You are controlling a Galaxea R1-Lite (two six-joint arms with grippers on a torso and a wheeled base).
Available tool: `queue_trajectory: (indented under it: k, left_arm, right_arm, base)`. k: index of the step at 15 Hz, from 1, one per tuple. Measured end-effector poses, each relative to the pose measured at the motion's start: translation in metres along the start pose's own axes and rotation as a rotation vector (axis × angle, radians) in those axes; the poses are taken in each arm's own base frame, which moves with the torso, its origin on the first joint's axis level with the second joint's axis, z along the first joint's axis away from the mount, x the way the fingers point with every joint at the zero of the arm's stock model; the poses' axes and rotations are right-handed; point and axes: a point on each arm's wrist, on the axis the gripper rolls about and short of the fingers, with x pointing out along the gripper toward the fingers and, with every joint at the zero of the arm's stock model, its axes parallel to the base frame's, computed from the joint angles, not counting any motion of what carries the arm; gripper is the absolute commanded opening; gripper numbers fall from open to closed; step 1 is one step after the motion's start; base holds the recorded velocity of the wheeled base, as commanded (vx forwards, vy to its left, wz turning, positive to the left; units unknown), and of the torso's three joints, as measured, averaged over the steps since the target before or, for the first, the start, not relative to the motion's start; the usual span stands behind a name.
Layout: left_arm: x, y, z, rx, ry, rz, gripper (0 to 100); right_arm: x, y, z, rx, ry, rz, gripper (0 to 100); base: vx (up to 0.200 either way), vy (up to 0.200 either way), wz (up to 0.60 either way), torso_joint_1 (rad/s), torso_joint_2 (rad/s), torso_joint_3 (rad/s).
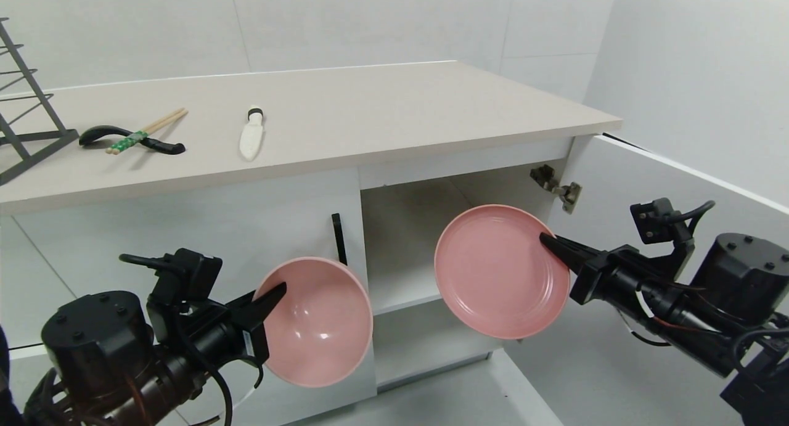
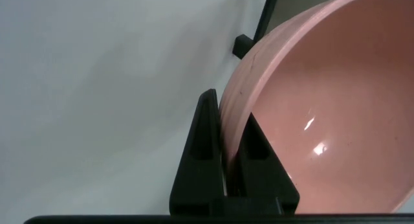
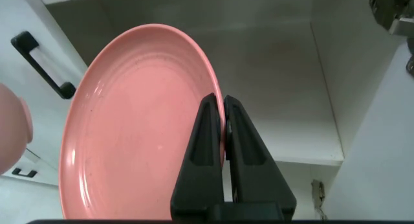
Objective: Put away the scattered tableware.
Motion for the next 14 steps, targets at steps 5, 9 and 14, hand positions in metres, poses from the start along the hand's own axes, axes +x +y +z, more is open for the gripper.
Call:
queue_trajectory:
  k: [5,9,14]
  left_arm:
    - [0.002,-0.008,-0.006,0.008,0.029,-0.039,0]
    - [-0.002,-0.019,-0.008,0.019,0.041,-0.09,0]
    - [-0.006,-0.024,-0.006,0.042,0.031,-0.114,0]
  right_arm:
    - [0.008,-0.005,-0.017,0.013,0.066,-0.013,0]
    - [0.015,-0.007,-0.038,0.026,0.146,-0.017,0]
    - [0.021,-0.012,-0.058,0.043,0.219,-0.033,0]
  base:
    - [0.0,0.0,0.0,0.0,0.0,0.0]
    - [0.0,0.0,0.0,0.0,0.0,0.0]
    - [0.0,-0.12,0.0,0.0,0.0,0.002]
